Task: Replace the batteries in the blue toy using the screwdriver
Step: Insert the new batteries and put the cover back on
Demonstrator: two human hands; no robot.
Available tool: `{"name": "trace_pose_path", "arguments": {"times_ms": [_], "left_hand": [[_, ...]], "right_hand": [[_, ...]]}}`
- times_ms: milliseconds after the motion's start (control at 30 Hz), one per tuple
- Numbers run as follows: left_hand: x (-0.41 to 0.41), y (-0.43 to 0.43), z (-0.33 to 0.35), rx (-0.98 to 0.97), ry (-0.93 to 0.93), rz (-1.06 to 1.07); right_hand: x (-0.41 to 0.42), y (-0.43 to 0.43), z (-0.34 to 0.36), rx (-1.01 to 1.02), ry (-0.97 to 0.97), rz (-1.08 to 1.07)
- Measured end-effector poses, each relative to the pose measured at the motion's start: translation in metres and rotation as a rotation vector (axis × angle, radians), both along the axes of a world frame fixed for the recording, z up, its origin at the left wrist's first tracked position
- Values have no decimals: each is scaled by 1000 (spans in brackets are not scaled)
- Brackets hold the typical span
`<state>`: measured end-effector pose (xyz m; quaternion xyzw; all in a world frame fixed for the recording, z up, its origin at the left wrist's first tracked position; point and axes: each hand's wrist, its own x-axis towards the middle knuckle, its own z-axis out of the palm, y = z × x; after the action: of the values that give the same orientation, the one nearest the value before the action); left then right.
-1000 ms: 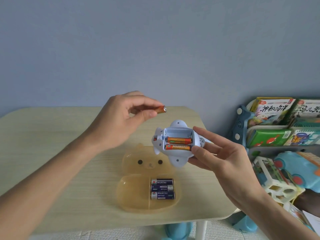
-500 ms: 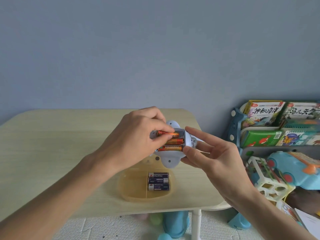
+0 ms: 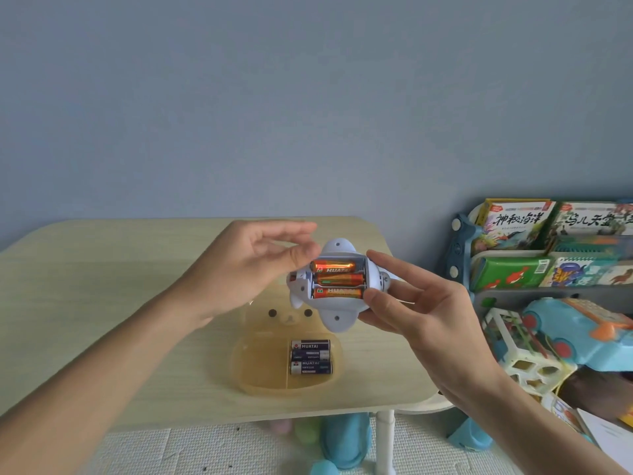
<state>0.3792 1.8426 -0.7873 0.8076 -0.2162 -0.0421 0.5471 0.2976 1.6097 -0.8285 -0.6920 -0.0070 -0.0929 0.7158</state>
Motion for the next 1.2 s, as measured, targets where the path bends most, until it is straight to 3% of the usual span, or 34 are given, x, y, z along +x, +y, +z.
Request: {"name": "trace_pose_path", "arguments": {"times_ms": [300, 467, 767, 1067, 1200], "left_hand": [[-1, -4, -7, -83, 143, 18], [-3, -6, -6, -209, 353, 29], [-3, -8, -9, -248, 611, 13], [-6, -15, -12, -277, 554, 77], [-6, -18, -16, -268, 396, 126]], "right_hand": [[0, 4, 0, -18, -22, -7], [-2, 5, 1, -67, -52, 8], [-7, 5, -4, -138, -76, 30], [-9, 11, -3, -95, -72, 0], [-5, 12, -3, -31, -57, -28]]}}
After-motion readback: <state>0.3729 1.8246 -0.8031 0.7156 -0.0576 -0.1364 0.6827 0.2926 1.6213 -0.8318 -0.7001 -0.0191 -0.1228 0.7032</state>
